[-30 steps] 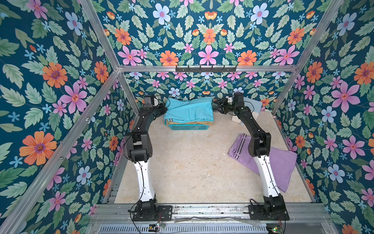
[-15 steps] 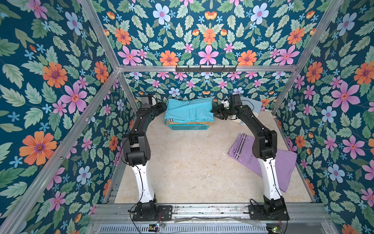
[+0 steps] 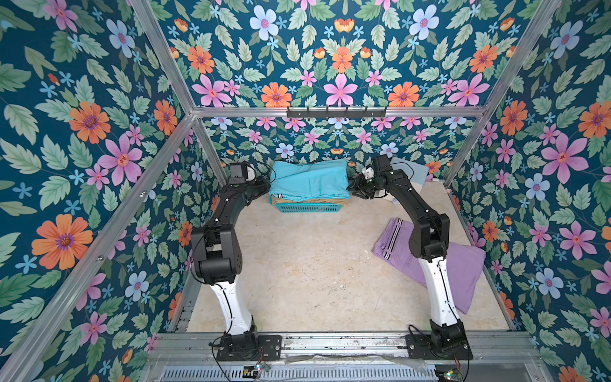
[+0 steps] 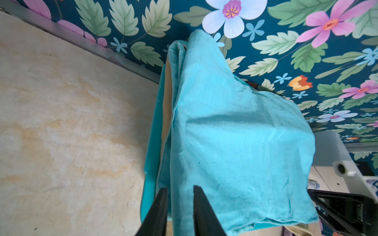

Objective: Put the folded long pants in the basket
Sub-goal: Place the long pant in the basket.

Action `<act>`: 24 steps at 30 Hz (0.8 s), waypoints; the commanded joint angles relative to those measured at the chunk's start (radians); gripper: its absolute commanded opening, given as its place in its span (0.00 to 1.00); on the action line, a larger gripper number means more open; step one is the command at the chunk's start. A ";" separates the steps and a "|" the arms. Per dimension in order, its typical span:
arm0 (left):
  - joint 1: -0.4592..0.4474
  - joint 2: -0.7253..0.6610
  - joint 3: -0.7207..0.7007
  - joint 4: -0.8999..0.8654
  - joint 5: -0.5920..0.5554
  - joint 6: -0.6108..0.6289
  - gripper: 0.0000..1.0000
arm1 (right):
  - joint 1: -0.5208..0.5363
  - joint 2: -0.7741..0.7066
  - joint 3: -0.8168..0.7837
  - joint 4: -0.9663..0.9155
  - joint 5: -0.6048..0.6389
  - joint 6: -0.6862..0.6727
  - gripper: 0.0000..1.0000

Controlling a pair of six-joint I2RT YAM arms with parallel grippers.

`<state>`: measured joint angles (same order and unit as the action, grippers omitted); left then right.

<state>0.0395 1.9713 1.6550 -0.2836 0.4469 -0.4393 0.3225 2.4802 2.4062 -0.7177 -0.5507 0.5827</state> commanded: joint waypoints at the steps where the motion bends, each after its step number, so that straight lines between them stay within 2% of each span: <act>1: -0.003 -0.009 -0.013 0.023 0.011 0.008 0.26 | 0.010 0.011 0.011 0.018 -0.045 0.035 0.33; 9: -0.006 -0.002 -0.014 0.016 0.013 0.010 0.26 | 0.026 0.004 0.043 0.012 -0.061 0.048 0.20; 11: -0.005 -0.003 -0.013 0.012 0.008 0.011 0.27 | 0.028 -0.014 0.042 0.001 -0.060 0.051 0.13; 14: -0.005 -0.004 -0.012 0.008 0.001 0.017 0.29 | 0.028 -0.051 0.033 -0.022 -0.045 0.067 0.12; 20: -0.005 -0.013 -0.003 -0.013 -0.018 0.033 0.30 | 0.026 -0.049 0.105 -0.180 -0.028 0.073 0.05; 24: -0.005 -0.018 0.003 -0.022 -0.015 0.034 0.33 | 0.023 -0.045 0.040 -0.181 -0.034 0.088 0.06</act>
<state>0.0345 1.9625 1.6508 -0.2909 0.4377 -0.4202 0.3485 2.4344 2.4695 -0.8276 -0.5797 0.6605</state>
